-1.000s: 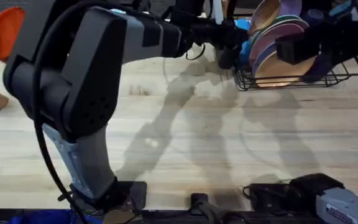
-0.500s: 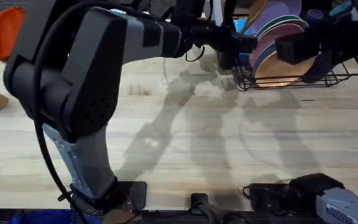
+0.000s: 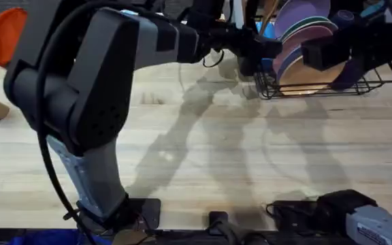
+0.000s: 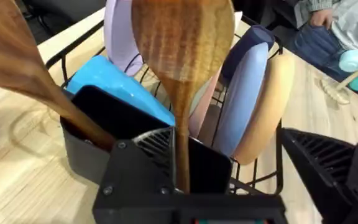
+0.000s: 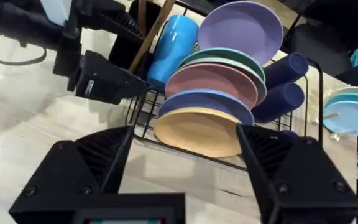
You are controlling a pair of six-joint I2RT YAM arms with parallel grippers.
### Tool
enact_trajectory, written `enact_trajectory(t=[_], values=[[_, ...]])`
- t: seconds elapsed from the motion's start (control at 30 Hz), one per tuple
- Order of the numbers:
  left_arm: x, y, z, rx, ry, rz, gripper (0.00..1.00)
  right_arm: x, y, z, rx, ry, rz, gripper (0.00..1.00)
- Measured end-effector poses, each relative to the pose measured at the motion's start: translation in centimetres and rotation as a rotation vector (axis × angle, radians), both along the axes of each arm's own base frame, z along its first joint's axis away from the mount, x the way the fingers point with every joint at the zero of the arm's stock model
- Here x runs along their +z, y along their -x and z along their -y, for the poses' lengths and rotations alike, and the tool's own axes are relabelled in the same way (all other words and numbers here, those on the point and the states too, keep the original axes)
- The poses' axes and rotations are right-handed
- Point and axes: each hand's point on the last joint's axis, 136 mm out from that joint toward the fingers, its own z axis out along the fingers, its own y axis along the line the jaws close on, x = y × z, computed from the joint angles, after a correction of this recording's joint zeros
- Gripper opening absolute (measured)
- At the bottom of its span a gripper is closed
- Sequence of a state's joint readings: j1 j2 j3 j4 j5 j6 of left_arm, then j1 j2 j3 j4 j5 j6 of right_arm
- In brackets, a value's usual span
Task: Pick up the spoon on the table one by one and put them onto the rack
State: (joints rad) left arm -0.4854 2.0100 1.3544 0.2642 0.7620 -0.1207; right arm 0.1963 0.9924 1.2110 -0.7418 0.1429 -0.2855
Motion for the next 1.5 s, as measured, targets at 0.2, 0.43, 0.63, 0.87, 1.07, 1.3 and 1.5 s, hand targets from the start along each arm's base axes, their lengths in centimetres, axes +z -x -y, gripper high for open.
enact_trajectory(t=[0.2,0.43,0.63,0.87,1.07,1.3,1.5], values=[[-0.1,-0.3,-0.2,0.017,-0.005,0.003,0.996,0.0,0.0,0.0,0.000,0.000,0.000,0.996],[0.0,-1.3,-1.9,0.101,-0.058,-0.009,0.996,0.0,0.0,0.0,0.000,0.000,0.000,0.996],[4.3,-1.3,-4.9,0.176,-0.095,0.058,0.996,0.0,0.0,0.0,0.000,0.000,0.000,0.995],[8.0,-0.4,-10.1,0.280,-0.149,0.045,0.995,0.0,0.0,0.0,0.000,0.000,0.000,0.996],[9.3,0.8,-20.2,0.524,-0.306,-0.025,0.995,-0.5,0.4,0.1,-0.009,-0.009,-0.025,0.996],[13.3,6.8,-27.3,0.700,-0.491,0.051,0.995,0.0,2.3,0.5,-0.073,-0.088,-0.054,0.996],[13.3,10.9,-29.7,0.759,-0.597,0.019,0.995,1.7,3.3,1.9,-0.186,-0.184,-0.058,0.996]])
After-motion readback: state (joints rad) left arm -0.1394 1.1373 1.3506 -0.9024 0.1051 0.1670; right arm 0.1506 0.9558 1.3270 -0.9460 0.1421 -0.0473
